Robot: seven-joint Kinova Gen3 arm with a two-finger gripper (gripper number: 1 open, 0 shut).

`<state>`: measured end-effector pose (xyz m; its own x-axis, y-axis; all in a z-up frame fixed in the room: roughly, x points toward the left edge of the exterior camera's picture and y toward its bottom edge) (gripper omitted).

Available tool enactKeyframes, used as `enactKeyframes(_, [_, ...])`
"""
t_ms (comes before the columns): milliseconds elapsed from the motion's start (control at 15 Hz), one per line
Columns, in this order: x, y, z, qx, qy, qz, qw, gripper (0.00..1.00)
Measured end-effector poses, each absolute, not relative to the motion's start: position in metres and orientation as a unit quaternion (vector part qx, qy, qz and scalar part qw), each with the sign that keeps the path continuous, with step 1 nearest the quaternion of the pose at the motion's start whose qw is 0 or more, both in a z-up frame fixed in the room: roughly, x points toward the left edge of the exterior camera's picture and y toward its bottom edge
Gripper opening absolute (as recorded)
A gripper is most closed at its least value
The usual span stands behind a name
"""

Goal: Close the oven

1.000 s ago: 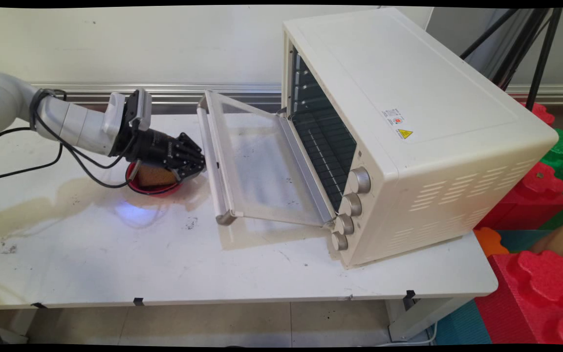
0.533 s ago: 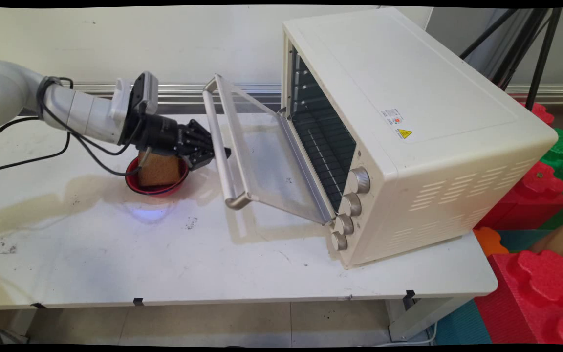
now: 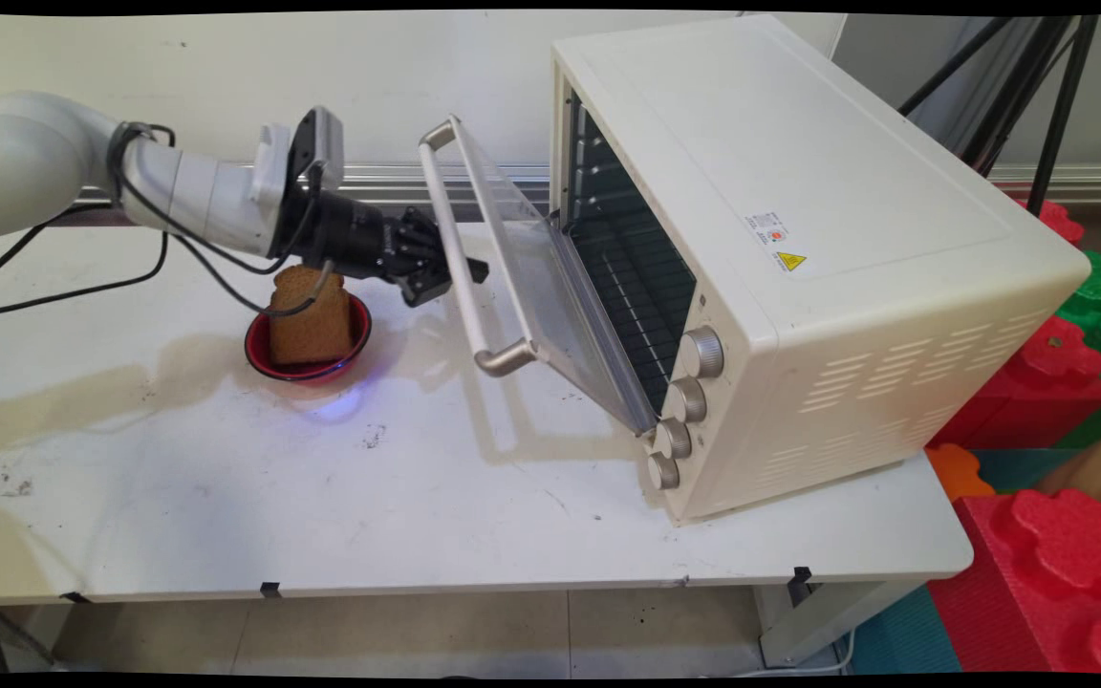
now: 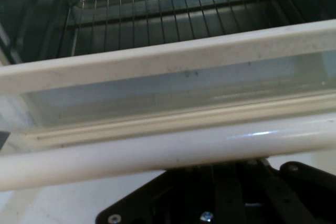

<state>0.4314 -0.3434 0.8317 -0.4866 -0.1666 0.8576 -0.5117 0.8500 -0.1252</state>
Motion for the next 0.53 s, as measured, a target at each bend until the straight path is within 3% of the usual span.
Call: enactKeyframes(533, [0.410, -0.361, 0.838, 0.199, -0.837, 0.189, 0.473, 0.00])
